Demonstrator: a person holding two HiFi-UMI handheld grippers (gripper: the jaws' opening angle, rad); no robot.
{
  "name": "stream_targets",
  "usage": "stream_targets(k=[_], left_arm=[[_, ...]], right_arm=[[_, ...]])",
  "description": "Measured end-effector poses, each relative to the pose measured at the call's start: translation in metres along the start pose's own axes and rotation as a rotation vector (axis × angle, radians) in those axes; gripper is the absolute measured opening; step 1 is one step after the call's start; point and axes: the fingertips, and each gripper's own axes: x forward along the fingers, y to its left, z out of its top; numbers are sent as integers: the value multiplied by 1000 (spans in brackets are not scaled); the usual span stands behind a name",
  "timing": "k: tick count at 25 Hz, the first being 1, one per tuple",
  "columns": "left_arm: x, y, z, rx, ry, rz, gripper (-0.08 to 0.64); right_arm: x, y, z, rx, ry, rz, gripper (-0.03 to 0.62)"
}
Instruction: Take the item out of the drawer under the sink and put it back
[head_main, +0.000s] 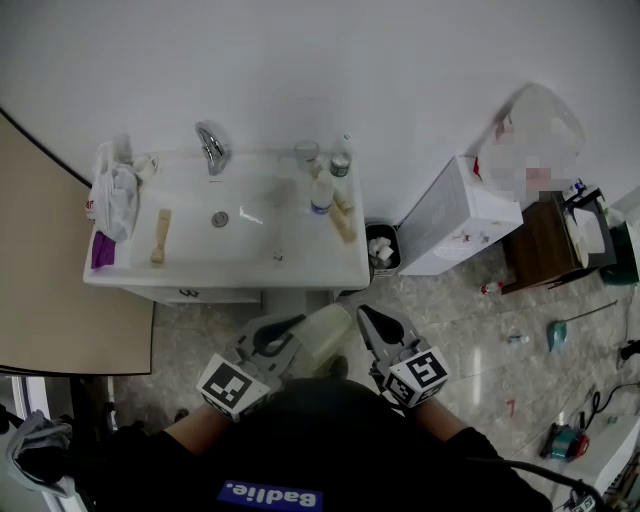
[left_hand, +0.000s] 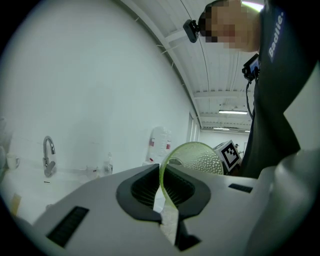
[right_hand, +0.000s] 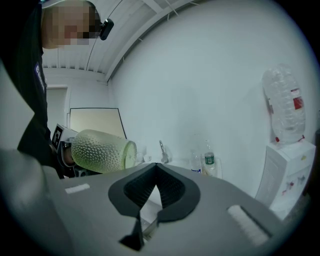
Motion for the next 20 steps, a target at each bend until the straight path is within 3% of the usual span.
stream_targets(k=[11,20], left_arm=[[0,4,-10,-9,8,11,21],[10,15,-38,-25,83,37,21]], right_arm=[[-4,1,-3,3,2,-10,2],[-11,-3,-8,11,19,-30,2]])
